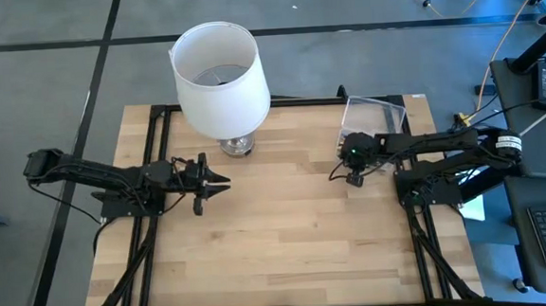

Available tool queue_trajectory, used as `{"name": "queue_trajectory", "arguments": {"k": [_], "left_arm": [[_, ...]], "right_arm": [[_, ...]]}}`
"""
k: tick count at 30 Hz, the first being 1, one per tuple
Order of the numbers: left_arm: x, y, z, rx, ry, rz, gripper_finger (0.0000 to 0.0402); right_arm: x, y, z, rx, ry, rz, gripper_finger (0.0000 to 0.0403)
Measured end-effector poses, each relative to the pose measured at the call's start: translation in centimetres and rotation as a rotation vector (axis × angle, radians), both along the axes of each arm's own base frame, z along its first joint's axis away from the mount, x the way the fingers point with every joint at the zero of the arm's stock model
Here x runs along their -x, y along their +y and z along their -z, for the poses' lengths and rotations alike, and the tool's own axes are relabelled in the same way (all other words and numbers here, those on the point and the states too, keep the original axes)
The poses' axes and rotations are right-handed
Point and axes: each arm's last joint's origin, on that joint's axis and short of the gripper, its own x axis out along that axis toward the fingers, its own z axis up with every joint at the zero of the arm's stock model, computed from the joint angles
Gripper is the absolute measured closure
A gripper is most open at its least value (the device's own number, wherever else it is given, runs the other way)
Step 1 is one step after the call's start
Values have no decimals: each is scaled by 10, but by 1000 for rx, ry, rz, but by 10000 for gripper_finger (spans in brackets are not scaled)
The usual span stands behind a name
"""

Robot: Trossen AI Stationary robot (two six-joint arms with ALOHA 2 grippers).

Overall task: Pick & place school supplies into a supply box
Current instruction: Move the transparent supply box to the center of the table

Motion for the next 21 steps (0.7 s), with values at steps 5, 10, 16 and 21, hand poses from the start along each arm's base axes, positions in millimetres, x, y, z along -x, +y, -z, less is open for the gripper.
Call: {"name": "queue_trajectory", "arguments": {"k": [5,10,16,21], "left_arm": [[0,0,0,0,0,0,313],[0,0,0,0,0,-2,313],[0,0,0,0,0,-2,313],[0,0,0,0,0,-3,313]], "right_arm": [[-4,2,-1,-71,-61,-17,394],[-13,9,-5,-156,-175,-9,396],[-27,29,-10,-235,-298,-22,396],[-39,54,-15,-281,-391,-57,396]]}}
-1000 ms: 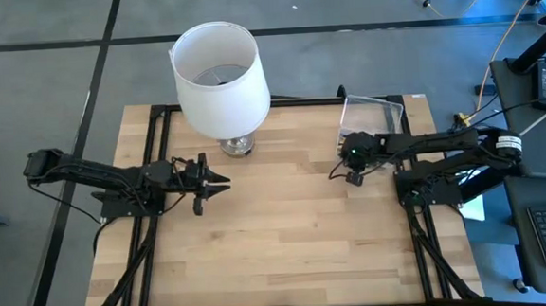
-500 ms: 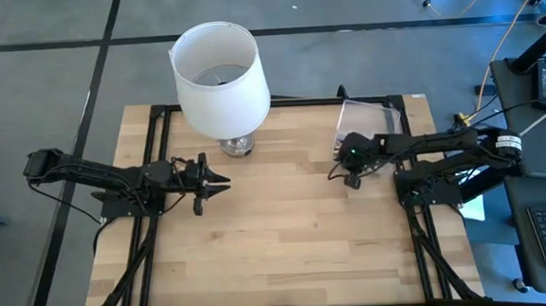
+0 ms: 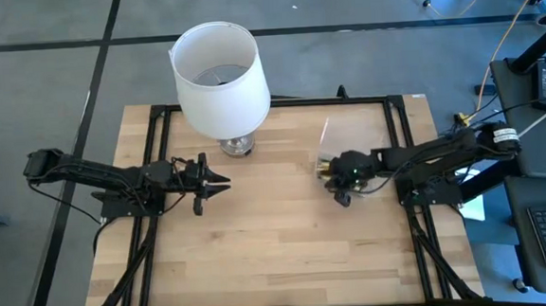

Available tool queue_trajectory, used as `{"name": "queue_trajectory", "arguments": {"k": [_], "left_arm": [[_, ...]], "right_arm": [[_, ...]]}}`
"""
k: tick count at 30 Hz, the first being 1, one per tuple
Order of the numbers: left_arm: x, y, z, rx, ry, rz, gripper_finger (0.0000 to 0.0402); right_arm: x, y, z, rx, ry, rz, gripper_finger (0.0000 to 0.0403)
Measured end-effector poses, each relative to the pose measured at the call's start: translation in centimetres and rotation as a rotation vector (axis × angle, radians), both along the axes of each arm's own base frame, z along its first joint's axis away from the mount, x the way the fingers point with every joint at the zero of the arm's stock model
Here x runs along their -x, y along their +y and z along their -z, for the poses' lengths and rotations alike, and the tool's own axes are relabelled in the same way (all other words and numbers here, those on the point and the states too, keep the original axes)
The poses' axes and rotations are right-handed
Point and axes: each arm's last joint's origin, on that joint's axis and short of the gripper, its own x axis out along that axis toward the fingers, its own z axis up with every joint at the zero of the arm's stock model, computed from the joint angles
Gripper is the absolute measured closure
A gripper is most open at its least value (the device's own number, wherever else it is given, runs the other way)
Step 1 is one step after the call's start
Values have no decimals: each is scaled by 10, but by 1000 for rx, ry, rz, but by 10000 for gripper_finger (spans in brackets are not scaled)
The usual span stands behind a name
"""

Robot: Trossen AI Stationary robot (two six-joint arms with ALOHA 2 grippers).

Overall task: Pick & place school supplies into a supply box
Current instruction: Move the transparent supply box to the center of the table

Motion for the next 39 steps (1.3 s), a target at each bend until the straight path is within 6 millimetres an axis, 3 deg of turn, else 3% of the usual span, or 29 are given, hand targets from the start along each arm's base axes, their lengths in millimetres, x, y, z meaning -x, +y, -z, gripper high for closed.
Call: {"name": "queue_trajectory", "arguments": {"k": [5,15,26,32,39], "left_arm": [[0,0,0,0,0,0,313],[0,0,0,36,-1,-3,313],[0,0,0,36,-1,-3,313],[0,0,0,36,-1,-3,313],[0,0,0,36,-1,5,313]], "right_arm": [[-24,26,-4,19,15,-50,396],[-110,67,3,96,63,-208,396],[-189,96,18,73,89,-205,396],[-213,115,22,62,80,-220,390],[-218,125,21,90,82,-281,388]]}}
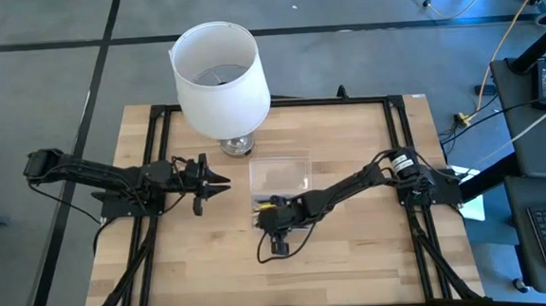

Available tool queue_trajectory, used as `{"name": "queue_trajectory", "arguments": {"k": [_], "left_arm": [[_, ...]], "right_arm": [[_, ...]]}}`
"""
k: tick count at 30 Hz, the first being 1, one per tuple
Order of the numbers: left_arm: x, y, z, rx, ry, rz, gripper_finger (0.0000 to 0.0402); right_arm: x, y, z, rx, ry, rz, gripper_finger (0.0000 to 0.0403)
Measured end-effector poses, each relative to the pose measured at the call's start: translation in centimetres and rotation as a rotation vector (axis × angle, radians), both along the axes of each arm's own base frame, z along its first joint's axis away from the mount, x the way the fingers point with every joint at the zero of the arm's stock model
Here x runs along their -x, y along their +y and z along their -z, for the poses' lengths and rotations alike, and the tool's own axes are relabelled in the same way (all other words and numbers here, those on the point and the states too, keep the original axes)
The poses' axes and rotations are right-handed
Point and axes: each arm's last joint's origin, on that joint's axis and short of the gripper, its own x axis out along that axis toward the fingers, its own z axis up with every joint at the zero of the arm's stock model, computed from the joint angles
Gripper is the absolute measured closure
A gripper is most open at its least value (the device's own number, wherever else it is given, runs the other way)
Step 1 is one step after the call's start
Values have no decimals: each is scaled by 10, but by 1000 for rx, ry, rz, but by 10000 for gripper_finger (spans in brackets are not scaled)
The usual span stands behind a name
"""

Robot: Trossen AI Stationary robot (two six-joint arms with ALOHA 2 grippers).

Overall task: Pick & place school supplies into a supply box
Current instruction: Move the transparent supply box to the center of the table

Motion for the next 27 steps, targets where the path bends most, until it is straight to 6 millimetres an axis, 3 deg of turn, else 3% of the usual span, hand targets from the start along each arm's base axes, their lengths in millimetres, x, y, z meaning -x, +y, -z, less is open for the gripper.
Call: {"name": "queue_trajectory", "arguments": {"k": [7,20,27], "left_arm": [[0,0,-1,0,-8,1,313],[0,0,-1,-1,-7,-7,313],[0,5,-1,65,-21,-182,314]], "right_arm": [[0,0,0,26,5,-46,347],[-2,-1,-1,41,-14,-62,345],[-2,-1,-1,59,-19,-84,345]]}}
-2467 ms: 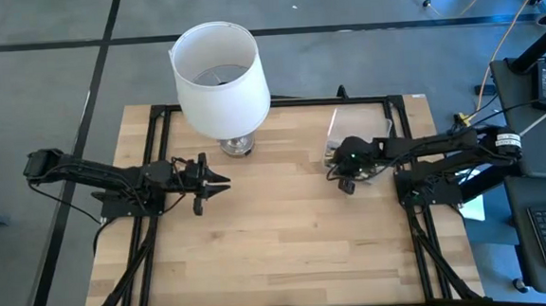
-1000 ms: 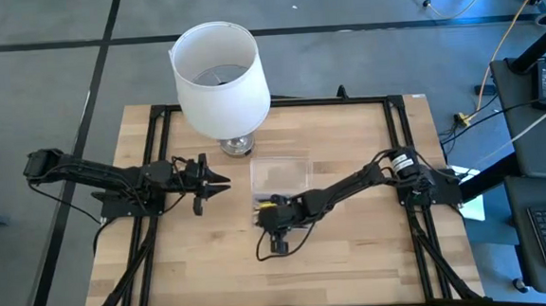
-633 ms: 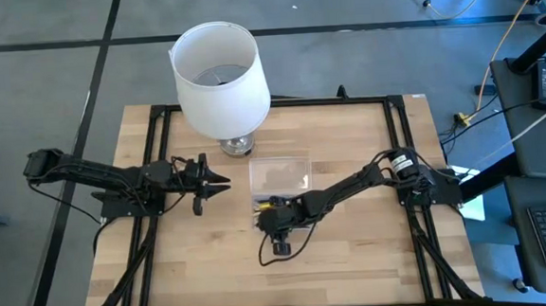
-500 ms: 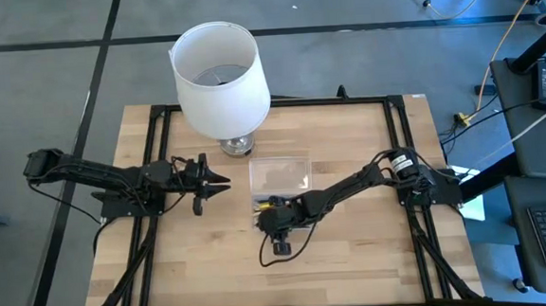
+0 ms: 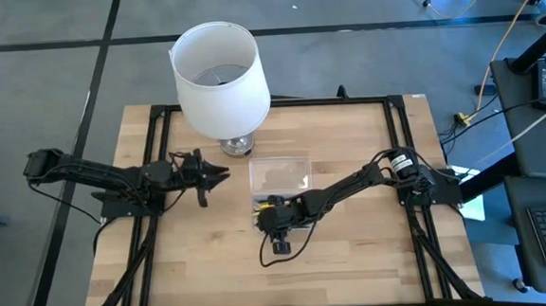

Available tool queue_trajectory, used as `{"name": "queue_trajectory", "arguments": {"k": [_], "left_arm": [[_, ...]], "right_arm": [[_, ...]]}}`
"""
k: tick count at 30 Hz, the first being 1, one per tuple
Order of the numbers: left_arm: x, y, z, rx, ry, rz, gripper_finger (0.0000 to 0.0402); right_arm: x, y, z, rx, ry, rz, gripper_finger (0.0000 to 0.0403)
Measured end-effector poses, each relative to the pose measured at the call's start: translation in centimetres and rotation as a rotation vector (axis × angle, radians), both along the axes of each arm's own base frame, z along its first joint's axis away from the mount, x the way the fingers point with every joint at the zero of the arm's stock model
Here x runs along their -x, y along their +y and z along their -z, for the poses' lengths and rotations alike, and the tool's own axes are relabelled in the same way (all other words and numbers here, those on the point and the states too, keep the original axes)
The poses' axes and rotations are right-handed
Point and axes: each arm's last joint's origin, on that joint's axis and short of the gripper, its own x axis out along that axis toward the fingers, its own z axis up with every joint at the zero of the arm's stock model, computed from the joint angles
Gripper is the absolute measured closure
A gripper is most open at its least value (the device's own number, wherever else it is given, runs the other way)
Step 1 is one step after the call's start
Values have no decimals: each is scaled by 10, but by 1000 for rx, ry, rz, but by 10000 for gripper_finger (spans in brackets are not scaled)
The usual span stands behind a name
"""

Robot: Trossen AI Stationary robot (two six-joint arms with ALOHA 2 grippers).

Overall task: Pick & place school supplies into a supply box
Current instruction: Move the transparent supply box to the center of the table

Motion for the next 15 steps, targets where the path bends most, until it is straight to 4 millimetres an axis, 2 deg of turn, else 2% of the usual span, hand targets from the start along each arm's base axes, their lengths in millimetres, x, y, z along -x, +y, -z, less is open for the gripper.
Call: {"name": "queue_trajectory", "arguments": {"k": [3,10,15], "left_arm": [[-1,2,3,11,22,-88,318],[-6,4,12,63,67,-174,326],[-9,5,20,111,102,-210,334]], "right_arm": [[0,0,0,5,-2,-7,345],[-1,0,-1,29,-17,-43,345],[-1,0,-1,27,-19,-38,371]]}}
